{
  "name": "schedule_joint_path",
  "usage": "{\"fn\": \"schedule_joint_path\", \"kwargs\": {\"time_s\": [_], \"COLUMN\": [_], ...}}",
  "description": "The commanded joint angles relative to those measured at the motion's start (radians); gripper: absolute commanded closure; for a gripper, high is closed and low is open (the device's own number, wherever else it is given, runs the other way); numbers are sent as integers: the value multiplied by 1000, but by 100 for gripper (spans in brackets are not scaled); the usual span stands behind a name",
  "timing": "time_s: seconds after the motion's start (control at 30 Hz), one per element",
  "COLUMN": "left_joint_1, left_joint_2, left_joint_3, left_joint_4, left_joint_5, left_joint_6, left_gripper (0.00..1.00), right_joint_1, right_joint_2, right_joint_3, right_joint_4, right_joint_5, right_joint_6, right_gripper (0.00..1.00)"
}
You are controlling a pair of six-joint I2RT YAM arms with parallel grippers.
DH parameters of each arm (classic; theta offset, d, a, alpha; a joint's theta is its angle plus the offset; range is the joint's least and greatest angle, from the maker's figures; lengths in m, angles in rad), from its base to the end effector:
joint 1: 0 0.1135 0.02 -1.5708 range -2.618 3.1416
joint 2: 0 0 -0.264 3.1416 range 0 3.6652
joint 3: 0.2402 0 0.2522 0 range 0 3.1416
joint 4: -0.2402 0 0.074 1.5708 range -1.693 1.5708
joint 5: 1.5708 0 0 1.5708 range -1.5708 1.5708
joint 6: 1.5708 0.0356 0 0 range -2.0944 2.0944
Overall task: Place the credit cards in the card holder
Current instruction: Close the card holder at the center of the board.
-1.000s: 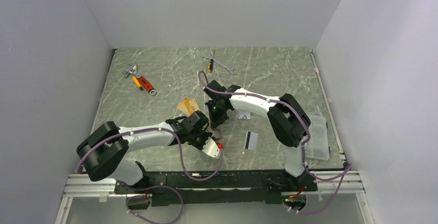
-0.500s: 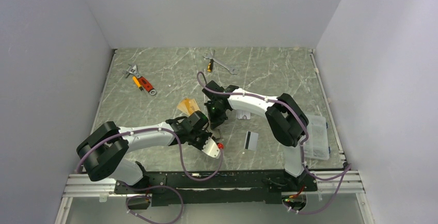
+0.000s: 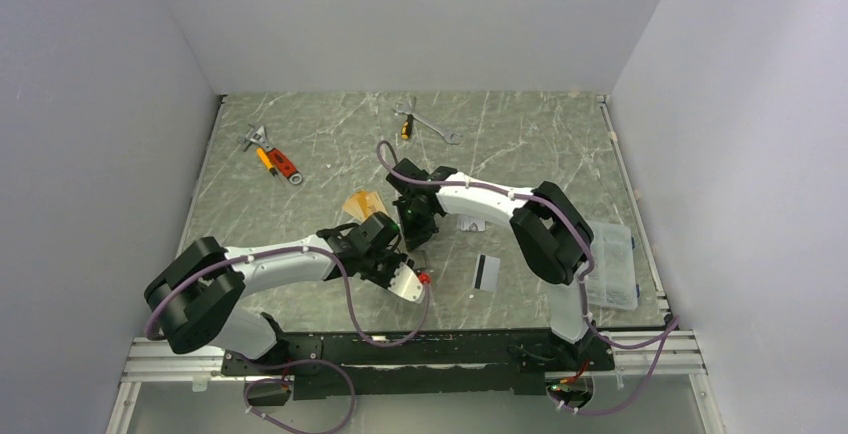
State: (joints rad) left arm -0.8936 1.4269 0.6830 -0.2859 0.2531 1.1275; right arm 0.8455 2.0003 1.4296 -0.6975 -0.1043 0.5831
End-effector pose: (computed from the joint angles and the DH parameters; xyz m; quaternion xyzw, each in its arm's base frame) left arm 0.1553 -0.2073 0.1601 0.8277 0.4794 -0.0899 0.2775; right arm 0.2633 0.3026 0.1672 -0.1369 0.9777 0.1375 0.0800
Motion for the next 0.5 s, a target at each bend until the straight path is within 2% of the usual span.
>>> {"fn": "schedule_joint_path", "kwargs": {"time_s": [0.0, 0.1, 0.33, 0.43, 0.47], "left_joint_1": [37, 61, 127, 223, 269], "left_joint_2": [-58, -102, -250, -302, -320], "left_joint_3": [33, 49, 60, 89, 97], "left_joint_4": [-55, -84, -157, -222, -240], "left_joint_5": [8, 23, 30, 84, 108], "left_joint_6": [-25, -47, -120, -148, -156], "left_gripper": [63, 54, 41, 38, 34], "right_joint_1": [39, 40, 42, 51, 55], "right_joint_2": [86, 74, 89, 103, 111], "right_joint_3": [-111, -154, -184, -183, -181], "right_joint_4": [19, 39, 45, 27, 17], "right_joint_5": [30, 47, 81, 101, 103], "right_joint_6": [42, 59, 71, 67, 66], "right_gripper": [100, 100, 100, 100, 100]}}
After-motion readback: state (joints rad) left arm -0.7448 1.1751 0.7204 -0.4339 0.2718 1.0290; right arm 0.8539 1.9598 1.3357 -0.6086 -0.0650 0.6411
